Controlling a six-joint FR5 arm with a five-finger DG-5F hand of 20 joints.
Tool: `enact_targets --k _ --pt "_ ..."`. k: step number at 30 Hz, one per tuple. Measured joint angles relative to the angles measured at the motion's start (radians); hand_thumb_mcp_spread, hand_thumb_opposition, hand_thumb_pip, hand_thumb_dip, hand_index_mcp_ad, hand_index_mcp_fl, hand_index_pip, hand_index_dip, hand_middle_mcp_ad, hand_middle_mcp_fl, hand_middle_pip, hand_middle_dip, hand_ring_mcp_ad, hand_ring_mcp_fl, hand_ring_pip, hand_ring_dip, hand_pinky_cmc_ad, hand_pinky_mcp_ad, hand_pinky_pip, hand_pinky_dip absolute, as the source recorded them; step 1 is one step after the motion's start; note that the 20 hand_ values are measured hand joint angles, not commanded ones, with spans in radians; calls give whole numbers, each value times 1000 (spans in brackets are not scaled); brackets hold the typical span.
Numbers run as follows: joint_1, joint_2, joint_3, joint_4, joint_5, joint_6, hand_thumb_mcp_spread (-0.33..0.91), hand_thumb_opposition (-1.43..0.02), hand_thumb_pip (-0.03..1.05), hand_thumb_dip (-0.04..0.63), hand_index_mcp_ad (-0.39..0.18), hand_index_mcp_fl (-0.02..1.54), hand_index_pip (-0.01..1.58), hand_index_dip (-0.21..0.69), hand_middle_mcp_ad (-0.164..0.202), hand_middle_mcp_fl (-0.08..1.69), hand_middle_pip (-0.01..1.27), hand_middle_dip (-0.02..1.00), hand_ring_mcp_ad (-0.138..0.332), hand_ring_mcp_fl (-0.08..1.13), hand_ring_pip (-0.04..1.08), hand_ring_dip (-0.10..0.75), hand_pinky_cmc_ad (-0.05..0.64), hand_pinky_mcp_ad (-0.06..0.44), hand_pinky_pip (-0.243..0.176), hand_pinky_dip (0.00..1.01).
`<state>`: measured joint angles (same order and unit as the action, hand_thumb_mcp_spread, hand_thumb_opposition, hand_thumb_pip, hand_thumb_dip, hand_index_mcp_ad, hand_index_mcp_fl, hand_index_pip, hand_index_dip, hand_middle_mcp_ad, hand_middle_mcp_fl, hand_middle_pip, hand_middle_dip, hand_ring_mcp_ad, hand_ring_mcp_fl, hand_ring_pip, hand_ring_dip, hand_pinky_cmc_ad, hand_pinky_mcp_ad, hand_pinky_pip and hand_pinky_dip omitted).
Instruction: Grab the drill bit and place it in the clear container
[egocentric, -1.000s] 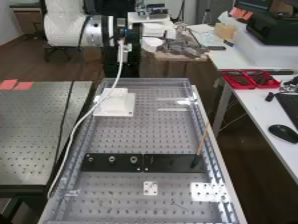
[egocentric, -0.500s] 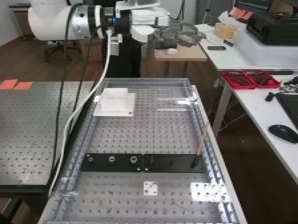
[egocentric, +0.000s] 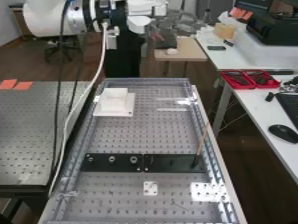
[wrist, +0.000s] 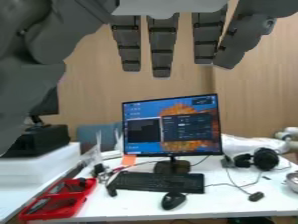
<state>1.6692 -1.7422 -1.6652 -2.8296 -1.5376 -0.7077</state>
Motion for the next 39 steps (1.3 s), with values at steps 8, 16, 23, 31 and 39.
enact_targets --k 8,16,23,31,39 --pt "-12 -5 6 3 -32 0 202 -672 271 37 -45 162 70 260 75 152 129 187 236 30 101 56 325 197 -63 188" --pt "-20 -5 9 4 -43 -2 202 -672 271 35 -40 162 70 260 75 152 129 187 236 30 101 56 325 201 -63 188" --pt "-23 -4 9 4 -43 1 202 -672 271 35 -40 171 70 260 75 152 129 187 236 30 101 56 325 197 -63 188" --pt "-25 -3 10 6 -39 4 202 -672 271 35 -40 171 70 260 75 152 129 187 237 30 101 56 325 201 -63 188" --pt "-24 -1 13 5 -44 -1 202 -672 271 35 -40 171 70 260 75 152 129 187 237 30 101 56 325 201 -63 188"
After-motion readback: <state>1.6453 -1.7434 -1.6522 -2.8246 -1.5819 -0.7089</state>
